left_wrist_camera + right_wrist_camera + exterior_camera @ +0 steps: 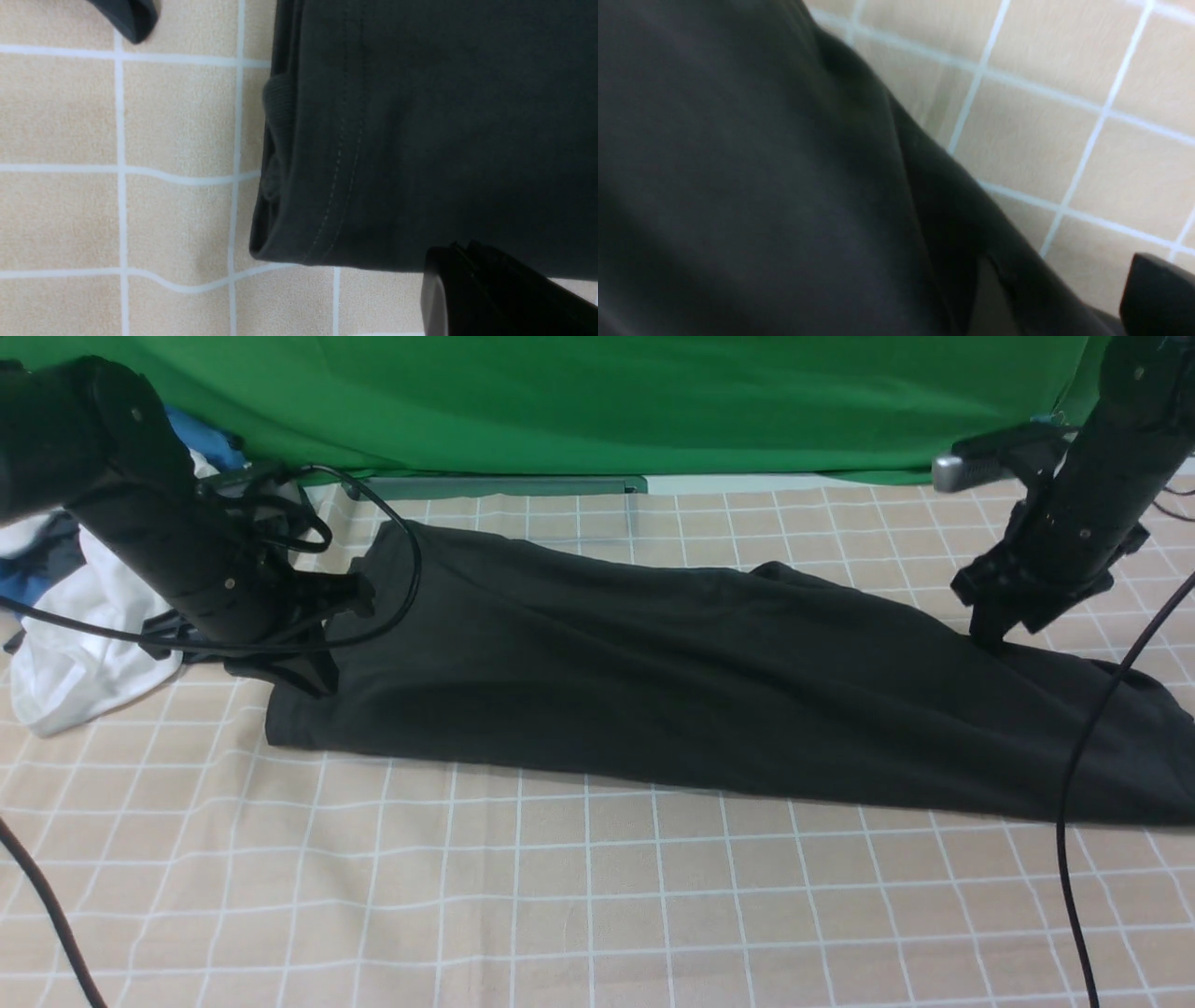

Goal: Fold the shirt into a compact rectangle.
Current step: 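Pull the folded dark garment lengthwise by its ends to straighten it flat on the table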

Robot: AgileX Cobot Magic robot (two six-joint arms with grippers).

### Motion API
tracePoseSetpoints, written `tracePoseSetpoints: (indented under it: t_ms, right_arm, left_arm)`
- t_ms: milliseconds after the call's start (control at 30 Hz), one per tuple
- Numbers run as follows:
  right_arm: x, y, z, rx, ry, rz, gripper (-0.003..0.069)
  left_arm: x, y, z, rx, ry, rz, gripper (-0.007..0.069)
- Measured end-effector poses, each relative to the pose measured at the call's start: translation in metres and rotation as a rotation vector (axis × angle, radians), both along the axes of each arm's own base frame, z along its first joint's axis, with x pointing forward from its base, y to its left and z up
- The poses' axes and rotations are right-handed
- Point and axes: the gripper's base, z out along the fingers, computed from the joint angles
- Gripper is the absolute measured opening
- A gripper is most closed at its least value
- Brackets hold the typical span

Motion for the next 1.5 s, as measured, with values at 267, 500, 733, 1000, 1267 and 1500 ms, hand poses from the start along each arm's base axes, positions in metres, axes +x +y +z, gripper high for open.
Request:
tracePoseSetpoints:
  t_ms: [267, 500, 733, 1000, 1267, 1500]
  right_arm:
    - [0.004, 0.004, -0.027, -0.015, 0.051, 0.083, 0.0266]
    - [0.006, 0.001, -0.023, -0.016, 0.023, 0.076, 0.0050]
    - [0.007, -0.018, -0.004, -0.012, -0.035, 0.008, 0.0050]
    - [0.013, -0.024, -0.003, -0.018, -0.108, -0.010, 0.0059]
    - [0.021, -0.032, 0.016, -0.060, -0.198, -0.162, 0.0349]
    - [0.010, -0.005, 0.071, -0.030, -0.275, -0.138, 0.0373]
  left_arm:
    - [0.000, 0.000, 0.000, 0.002, 0.000, -0.002, 0.0019]
    - [0.000, 0.000, 0.000, 0.004, -0.001, -0.007, 0.0019]
    - [-0.001, 0.000, 0.000, 0.005, 0.008, -0.011, 0.0019]
    - [-0.002, 0.000, 0.000, 0.005, 0.018, -0.014, 0.0019]
    - [-0.001, 0.001, 0.000, 0.014, 0.004, -0.013, 0.0019]
    - [0.008, 0.004, 0.001, 0.033, -0.088, 0.043, 0.0022]
